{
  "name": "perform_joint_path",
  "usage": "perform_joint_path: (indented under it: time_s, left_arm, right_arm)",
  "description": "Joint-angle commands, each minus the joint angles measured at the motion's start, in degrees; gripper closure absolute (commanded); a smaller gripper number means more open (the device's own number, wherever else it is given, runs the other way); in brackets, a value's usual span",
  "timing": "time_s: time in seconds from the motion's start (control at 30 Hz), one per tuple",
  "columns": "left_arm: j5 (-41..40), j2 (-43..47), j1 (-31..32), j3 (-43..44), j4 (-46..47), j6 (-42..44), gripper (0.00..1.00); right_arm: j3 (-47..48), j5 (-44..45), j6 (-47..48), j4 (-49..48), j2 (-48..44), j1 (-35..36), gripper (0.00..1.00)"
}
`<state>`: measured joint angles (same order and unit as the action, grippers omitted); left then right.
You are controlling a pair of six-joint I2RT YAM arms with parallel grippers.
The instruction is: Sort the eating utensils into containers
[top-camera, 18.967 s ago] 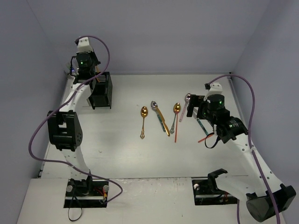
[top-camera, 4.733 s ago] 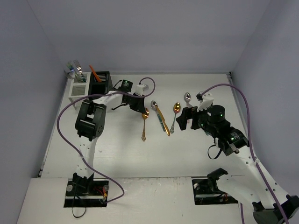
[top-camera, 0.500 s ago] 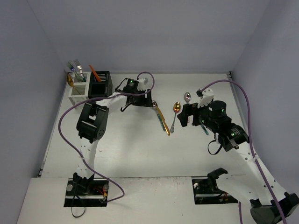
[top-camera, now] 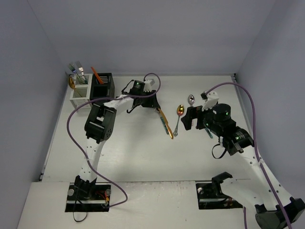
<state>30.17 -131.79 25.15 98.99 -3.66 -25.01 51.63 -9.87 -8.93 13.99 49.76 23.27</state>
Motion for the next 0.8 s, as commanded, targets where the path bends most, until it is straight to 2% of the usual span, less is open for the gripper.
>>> perform_joint_path:
  time_s: [0.0, 0.03, 0.3, 0.37, 0.77]
  left_arm:
    - [0.94, -0.45, 0.86, 1.94, 0.14, -0.47, 0.63]
    - [0.94, -0.54, 0.86, 1.85, 0.2, -0.42, 0.64]
    - [0.79, 0.12, 0.93, -0.51, 1.67, 1.69, 0.95]
    - [0.85, 0.79, 0.86, -1.42, 1.94, 2.39, 1.0]
    - [-2.91, 12.63, -2.67, -13.35, -1.17, 8.3, 1.0]
  right_arm:
    - [-0.25, 0.38, -0.3, -2.91, -0.63, -0.33, 0.0]
    - [-0.22, 0.38, -0.3, -2.91, -0.63, -0.33, 0.0]
    - [-0.5, 0.46, -0.28, -2.82, -0.91, -0.35, 0.0]
    - [-0.57, 0.45, -0.3, -2.82, -1.05, -0.33, 0.0]
    - [-0.79, -0.11, -0.08, -2.82, -1.33, -0.42, 0.0]
